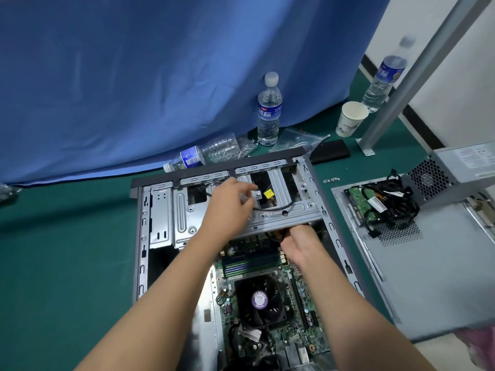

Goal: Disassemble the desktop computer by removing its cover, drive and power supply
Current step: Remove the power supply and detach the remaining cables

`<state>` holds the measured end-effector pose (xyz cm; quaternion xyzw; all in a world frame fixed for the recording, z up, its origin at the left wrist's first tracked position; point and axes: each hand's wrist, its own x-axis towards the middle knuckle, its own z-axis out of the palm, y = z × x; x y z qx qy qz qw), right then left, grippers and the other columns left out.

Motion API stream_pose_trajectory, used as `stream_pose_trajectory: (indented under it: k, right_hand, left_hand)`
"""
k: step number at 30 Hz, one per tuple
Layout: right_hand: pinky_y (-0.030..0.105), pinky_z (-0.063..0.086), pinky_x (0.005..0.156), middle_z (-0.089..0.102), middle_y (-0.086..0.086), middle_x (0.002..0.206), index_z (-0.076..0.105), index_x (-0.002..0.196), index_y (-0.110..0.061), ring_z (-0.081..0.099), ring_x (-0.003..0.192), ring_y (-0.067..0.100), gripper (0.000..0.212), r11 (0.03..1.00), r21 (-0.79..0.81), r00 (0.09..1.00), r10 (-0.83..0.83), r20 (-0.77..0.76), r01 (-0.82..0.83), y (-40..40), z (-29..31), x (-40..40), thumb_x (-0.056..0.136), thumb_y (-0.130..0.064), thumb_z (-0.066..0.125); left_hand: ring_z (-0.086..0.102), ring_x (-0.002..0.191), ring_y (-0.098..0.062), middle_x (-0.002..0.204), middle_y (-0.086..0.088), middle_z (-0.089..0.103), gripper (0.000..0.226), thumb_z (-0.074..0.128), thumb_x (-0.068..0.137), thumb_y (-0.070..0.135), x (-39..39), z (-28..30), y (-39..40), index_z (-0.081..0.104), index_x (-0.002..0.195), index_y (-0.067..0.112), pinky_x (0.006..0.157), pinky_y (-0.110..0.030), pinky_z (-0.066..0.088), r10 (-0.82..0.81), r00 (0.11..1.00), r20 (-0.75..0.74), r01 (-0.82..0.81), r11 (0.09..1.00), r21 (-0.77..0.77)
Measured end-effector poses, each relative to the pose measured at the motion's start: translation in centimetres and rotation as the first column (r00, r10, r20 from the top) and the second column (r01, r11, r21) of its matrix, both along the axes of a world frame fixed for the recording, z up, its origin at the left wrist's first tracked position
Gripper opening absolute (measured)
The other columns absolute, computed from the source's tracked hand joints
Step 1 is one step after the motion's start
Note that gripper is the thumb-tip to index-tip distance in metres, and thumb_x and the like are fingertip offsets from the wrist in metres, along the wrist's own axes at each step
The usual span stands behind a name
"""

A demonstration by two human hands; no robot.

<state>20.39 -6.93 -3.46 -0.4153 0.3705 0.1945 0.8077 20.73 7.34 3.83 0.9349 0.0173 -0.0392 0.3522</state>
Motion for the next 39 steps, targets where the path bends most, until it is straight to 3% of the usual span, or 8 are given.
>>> stream_pose_trajectory:
  k: [6, 12, 19, 22, 26, 31, 36, 39]
  right_hand:
    - [0.039, 0.048, 0.093, 0.070, 0.013, 0.086, 0.064, 0.092, -0.004, 0.062, 0.082, 0.023, 0.014, 0.991, 0.104, 0.989, 0.068, 0.128, -0.081, -0.1, 0.4, 0.2, 0.093, -0.007, 0.050]
    - [0.043, 0.044, 0.100, 0.064, 0.019, 0.101, 0.061, 0.100, -0.002, 0.058, 0.092, 0.026, 0.018, 0.984, 0.112, 0.977, 0.117, 0.176, -0.138, 0.2, 0.9, 0.3, 0.092, -0.015, 0.050]
    - [0.041, 0.042, 0.105, 0.057, 0.022, 0.125, 0.052, 0.127, 0.001, 0.053, 0.116, 0.031, 0.032, 0.984, 0.178, 0.996, -0.016, 0.091, 0.000, 0.2, 0.5, -1.2, 0.096, -0.003, 0.045]
    - [0.036, 0.052, 0.087, 0.063, 0.019, 0.117, 0.058, 0.115, -0.001, 0.060, 0.106, 0.027, 0.025, 0.996, 0.055, 0.992, 0.067, 0.104, -0.073, 0.0, 1.1, -1.7, 0.096, 0.002, 0.042]
    - [0.030, 0.057, 0.070, 0.069, 0.017, 0.100, 0.059, 0.105, 0.000, 0.069, 0.088, 0.026, 0.021, 0.930, -0.215, 0.943, 0.323, 0.084, -0.300, -1.3, 2.3, -2.1, 0.097, 0.003, 0.040]
    - [0.022, 0.054, 0.054, 0.073, 0.014, 0.079, 0.064, 0.092, 0.002, 0.069, 0.063, 0.020, 0.022, 0.490, -0.398, 0.565, 0.820, -0.092, -0.775, -4.1, 5.5, -2.1, 0.097, -0.013, 0.048]
    - [0.018, 0.051, 0.051, 0.069, 0.005, 0.071, 0.067, 0.085, -0.009, 0.061, 0.055, 0.011, 0.009, 0.567, -0.620, 0.604, 0.776, 0.181, -0.542, -4.4, 8.7, 0.7, 0.089, -0.009, 0.059]
    - [0.014, 0.047, 0.050, 0.064, -0.005, 0.069, 0.067, 0.089, -0.019, 0.058, 0.057, 0.007, 0.008, 0.401, -0.848, 0.544, 0.822, 0.167, -0.346, -2.0, 8.2, 2.5, 0.084, -0.012, 0.068]
  left_hand:
    - [0.054, 0.104, -0.021, 0.115, 0.001, 0.058, 0.033, 0.060, 0.093, 0.024, 2.1, -0.3, -0.7, 0.061, 0.126, 0.023, 0.082, -0.036, 0.046, -0.186, 0.982, -0.033, 0.189, 0.962, 0.199]
    - [0.057, 0.060, 0.004, 0.077, 0.009, 0.064, 0.013, 0.066, 0.088, 0.016, 2.7, -0.9, -1.1, 0.068, 0.102, 0.015, 0.054, -0.010, 0.044, -0.101, 0.991, -0.089, 0.094, 0.993, -0.075]
    - [0.056, 0.048, 0.003, 0.063, 0.004, 0.065, 0.011, 0.064, 0.089, 0.012, 2.4, -1.1, 0.2, 0.063, 0.078, 0.015, 0.048, -0.011, 0.044, 0.120, 0.989, -0.082, -0.139, 0.950, -0.281]
    - [0.067, 0.058, -0.012, 0.065, -0.005, 0.068, 0.015, 0.063, 0.089, 0.005, 2.5, -0.9, 0.9, 0.061, 0.076, 0.013, 0.060, -0.027, 0.056, 0.207, 0.969, -0.138, -0.247, 0.869, -0.428]
    - [0.068, 0.056, -0.012, 0.072, -0.014, 0.066, 0.007, 0.063, 0.087, -0.003, 2.1, -0.7, 1.7, 0.063, 0.082, 0.002, 0.056, -0.019, 0.055, 0.279, 0.941, -0.190, -0.336, 0.723, -0.604]
    - [0.071, 0.065, -0.018, 0.071, -0.012, 0.067, 0.011, 0.065, 0.085, -0.004, 1.4, -1.0, 1.6, 0.064, 0.078, 0.005, 0.059, -0.019, 0.054, 0.320, 0.924, -0.210, -0.371, 0.609, -0.701]
    - [0.072, 0.070, -0.019, 0.072, -0.008, 0.069, 0.012, 0.066, 0.085, -0.003, 1.4, -0.7, 1.0, 0.066, 0.079, 0.008, 0.062, -0.023, 0.057, 0.276, 0.947, -0.165, -0.309, 0.645, -0.699]
    - [0.072, 0.069, -0.019, 0.075, -0.011, 0.069, 0.010, 0.067, 0.084, -0.002, 1.5, -0.4, 0.5, 0.065, 0.081, 0.008, 0.062, -0.020, 0.055, 0.272, 0.950, -0.154, -0.301, 0.667, -0.682]
